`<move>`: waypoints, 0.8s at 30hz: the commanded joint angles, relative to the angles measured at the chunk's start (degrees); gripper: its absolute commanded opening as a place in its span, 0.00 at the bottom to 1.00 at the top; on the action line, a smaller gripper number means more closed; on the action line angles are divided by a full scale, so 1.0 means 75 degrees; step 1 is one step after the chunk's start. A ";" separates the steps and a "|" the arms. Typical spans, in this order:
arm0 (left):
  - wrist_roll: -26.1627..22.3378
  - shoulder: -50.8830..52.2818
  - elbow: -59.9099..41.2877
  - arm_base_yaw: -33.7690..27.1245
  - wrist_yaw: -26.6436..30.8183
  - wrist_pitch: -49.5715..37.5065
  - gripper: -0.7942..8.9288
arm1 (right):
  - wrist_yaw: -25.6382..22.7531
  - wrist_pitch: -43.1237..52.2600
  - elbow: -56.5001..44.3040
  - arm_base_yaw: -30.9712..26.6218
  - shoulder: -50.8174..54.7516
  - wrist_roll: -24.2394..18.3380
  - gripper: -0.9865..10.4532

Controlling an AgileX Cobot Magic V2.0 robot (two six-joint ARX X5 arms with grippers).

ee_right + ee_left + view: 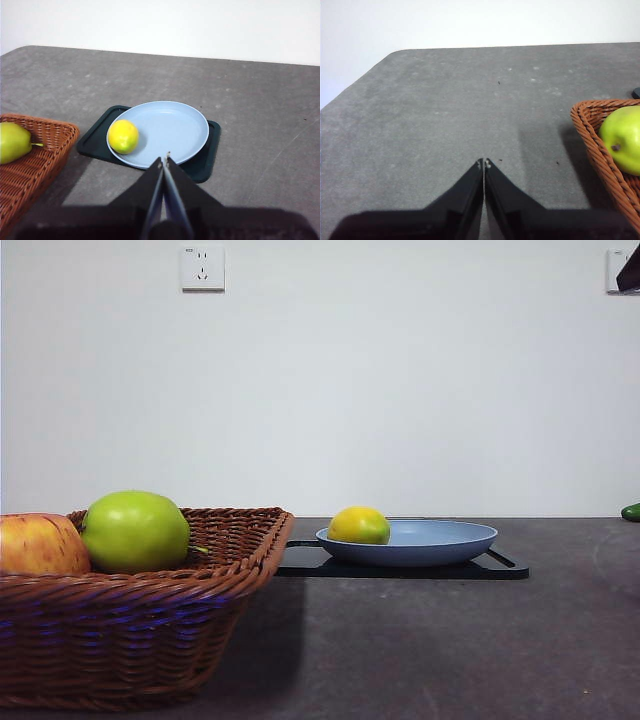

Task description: Take the lemon from the basket,put the lemon in the plate,hand out the plate

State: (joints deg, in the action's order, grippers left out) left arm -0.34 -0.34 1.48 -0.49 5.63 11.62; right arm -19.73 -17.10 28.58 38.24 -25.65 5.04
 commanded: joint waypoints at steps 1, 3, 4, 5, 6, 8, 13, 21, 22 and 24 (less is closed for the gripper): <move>0.0076 0.0023 -0.0061 -0.0032 0.0009 -0.0003 0.09 | -0.0108 0.0067 0.0064 -0.0079 0.0472 -0.0472 0.10; 0.0076 0.0023 -0.0061 -0.0032 0.0012 -0.0003 0.09 | -0.0079 0.0076 -0.0009 -0.0455 0.0828 -0.0632 0.10; 0.0076 0.0023 -0.0061 -0.0032 0.0009 -0.0003 0.09 | 0.0026 0.0076 -0.0076 -0.0691 0.0979 -0.0638 0.10; 0.0076 0.0023 -0.0061 -0.0029 0.0009 -0.0003 0.09 | 0.0152 0.0102 -0.0204 -0.1005 0.1151 -0.0629 0.10; 0.0076 0.0023 -0.0061 -0.0032 0.0009 -0.0003 0.09 | 0.0373 0.0181 -0.0393 -0.1361 0.1329 -0.0632 0.10; 0.0076 0.0023 -0.0061 -0.0029 0.0009 -0.0003 0.09 | 0.0892 0.0391 -0.0854 -0.2040 0.1684 -0.0638 0.10; 0.0076 0.0023 -0.0061 -0.0032 0.0009 -0.0003 0.09 | 0.2538 0.1294 -0.2261 -0.3751 0.2535 -0.0632 0.10; 0.0076 0.0023 -0.0061 -0.0029 0.0009 -0.0003 0.09 | 0.3235 0.1641 -0.3512 -0.4931 0.3194 -0.0603 0.10; 0.0076 0.0023 -0.0061 -0.0032 0.0009 -0.0003 0.09 | 0.3226 0.1641 -0.3579 -0.4951 0.3264 -0.0603 0.10; 0.0076 0.0023 -0.0061 -0.0029 0.0009 -0.0003 0.09 | 0.3209 0.1641 -0.3730 -0.4957 0.3421 -0.0606 0.10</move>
State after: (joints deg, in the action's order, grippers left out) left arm -0.34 -0.34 1.48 -0.51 5.63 11.62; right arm 4.45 -5.54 0.97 1.10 -0.51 0.58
